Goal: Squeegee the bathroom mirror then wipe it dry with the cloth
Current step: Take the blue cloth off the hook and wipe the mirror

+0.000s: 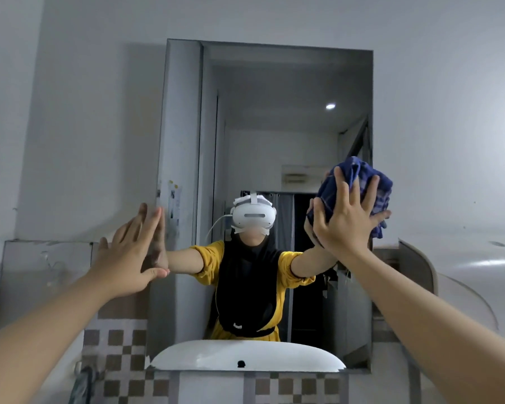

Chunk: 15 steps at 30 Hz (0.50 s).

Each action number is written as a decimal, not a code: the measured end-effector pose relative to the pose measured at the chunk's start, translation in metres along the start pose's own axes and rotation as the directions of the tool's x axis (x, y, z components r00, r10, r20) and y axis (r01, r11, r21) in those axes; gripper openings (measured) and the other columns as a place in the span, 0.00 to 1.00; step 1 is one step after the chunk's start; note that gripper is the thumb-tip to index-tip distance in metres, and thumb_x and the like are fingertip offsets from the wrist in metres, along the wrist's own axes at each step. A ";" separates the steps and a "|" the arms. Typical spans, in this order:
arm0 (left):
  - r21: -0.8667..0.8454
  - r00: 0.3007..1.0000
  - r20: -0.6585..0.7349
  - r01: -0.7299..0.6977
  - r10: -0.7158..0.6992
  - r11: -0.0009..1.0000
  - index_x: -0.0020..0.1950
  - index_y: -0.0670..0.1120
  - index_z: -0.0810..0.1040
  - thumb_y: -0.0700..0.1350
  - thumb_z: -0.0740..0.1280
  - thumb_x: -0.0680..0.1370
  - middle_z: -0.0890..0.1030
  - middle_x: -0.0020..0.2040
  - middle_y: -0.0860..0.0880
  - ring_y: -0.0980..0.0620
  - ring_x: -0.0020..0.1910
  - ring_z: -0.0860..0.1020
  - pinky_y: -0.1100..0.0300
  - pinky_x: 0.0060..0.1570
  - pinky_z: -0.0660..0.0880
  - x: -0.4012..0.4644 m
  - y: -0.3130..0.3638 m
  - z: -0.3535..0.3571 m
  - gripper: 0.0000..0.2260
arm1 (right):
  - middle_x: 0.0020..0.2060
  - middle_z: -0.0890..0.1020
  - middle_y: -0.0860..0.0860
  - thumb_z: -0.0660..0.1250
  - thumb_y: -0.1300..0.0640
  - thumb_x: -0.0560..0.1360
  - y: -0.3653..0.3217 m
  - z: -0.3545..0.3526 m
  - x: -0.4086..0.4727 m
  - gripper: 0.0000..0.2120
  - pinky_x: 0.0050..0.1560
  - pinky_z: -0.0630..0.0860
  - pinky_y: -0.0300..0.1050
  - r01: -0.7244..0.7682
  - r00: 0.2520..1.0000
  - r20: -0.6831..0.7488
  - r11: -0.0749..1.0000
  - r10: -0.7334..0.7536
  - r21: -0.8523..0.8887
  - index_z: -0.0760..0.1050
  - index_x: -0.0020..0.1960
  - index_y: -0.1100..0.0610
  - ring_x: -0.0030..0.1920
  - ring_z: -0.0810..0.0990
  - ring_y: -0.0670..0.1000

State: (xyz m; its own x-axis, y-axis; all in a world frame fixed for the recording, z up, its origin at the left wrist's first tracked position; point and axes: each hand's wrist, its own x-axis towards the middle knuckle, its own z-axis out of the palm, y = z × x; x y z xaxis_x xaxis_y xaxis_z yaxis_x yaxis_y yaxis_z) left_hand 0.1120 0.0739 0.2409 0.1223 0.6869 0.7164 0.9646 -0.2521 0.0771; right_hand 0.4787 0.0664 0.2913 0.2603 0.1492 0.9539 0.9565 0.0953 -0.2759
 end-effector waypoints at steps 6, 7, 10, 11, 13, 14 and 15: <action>-0.001 1.000 0.002 0.002 -0.002 1.000 0.75 0.56 0.36 0.70 0.60 0.65 0.36 0.77 0.47 0.38 0.75 0.51 0.32 0.66 0.59 -0.027 -0.004 0.012 0.48 | 0.79 0.50 0.51 0.57 0.42 0.76 -0.047 0.017 -0.022 0.31 0.62 0.43 0.82 -0.205 0.978 0.041 0.976 0.203 0.074 0.50 0.76 0.45 0.77 0.38 0.60; -0.006 1.000 0.029 -0.004 0.004 1.000 0.74 0.57 0.34 0.70 0.61 0.65 0.32 0.76 0.48 0.38 0.75 0.46 0.32 0.67 0.57 -0.030 -0.006 0.015 0.49 | 0.79 0.49 0.51 0.56 0.42 0.76 -0.056 0.020 -0.026 0.31 0.62 0.43 0.82 -0.203 0.979 0.043 0.976 0.200 0.077 0.50 0.76 0.45 0.77 0.38 0.61; -0.062 0.987 0.162 -0.013 0.023 0.998 0.68 0.62 0.25 0.66 0.70 0.64 0.20 0.69 0.50 0.41 0.72 0.30 0.31 0.69 0.50 -0.032 -0.009 0.021 0.55 | 0.79 0.50 0.51 0.57 0.43 0.76 -0.084 0.029 -0.039 0.31 0.60 0.42 0.83 -0.150 0.988 0.057 0.986 0.146 0.069 0.52 0.76 0.45 0.77 0.38 0.62; -0.082 0.980 0.199 -0.012 0.028 0.997 0.67 0.63 0.23 0.65 0.72 0.63 0.18 0.67 0.50 0.43 0.70 0.26 0.31 0.68 0.48 -0.031 -0.009 0.022 0.58 | 0.79 0.50 0.51 0.58 0.43 0.76 -0.094 0.031 -0.043 0.31 0.60 0.42 0.83 -0.132 0.990 0.063 0.989 0.128 0.070 0.53 0.76 0.45 0.77 0.39 0.62; -0.113 0.969 0.244 -0.013 0.040 0.993 0.64 0.65 0.21 0.62 0.75 0.62 0.16 0.65 0.52 0.43 0.68 0.23 0.30 0.67 0.49 -0.030 -0.012 0.021 0.61 | 0.79 0.50 0.51 0.58 0.44 0.75 -0.115 0.036 -0.048 0.31 0.60 0.40 0.83 -0.110 0.992 0.074 0.991 0.105 0.070 0.53 0.76 0.45 0.76 0.39 0.62; -0.122 0.966 0.256 -0.014 0.046 0.992 0.63 0.66 0.20 0.59 0.76 0.62 0.15 0.64 0.52 0.43 0.68 0.23 0.29 0.66 0.50 -0.029 -0.015 0.021 0.62 | 0.79 0.50 0.51 0.58 0.44 0.75 -0.126 0.038 -0.049 0.32 0.60 0.40 0.83 -0.104 0.992 0.080 0.992 0.099 0.068 0.53 0.76 0.45 0.76 0.39 0.63; -0.126 0.965 0.257 -0.019 0.051 0.992 0.62 0.67 0.20 0.57 0.77 0.62 0.14 0.64 0.53 0.43 0.68 0.23 0.29 0.66 0.51 -0.029 -0.016 0.022 0.62 | 0.79 0.50 0.50 0.58 0.44 0.75 -0.136 0.039 -0.050 0.32 0.60 0.40 0.83 -0.099 0.992 0.086 0.993 0.093 0.067 0.53 0.76 0.45 0.76 0.39 0.63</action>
State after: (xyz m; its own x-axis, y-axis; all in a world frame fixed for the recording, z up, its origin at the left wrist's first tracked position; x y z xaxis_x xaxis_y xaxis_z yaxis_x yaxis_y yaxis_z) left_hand 0.0984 0.0725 0.2038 0.2271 0.8252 0.5172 0.9250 -0.3489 0.1507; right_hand 0.3303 0.0846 0.2764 0.3361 0.2414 0.9103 0.9149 0.1458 -0.3765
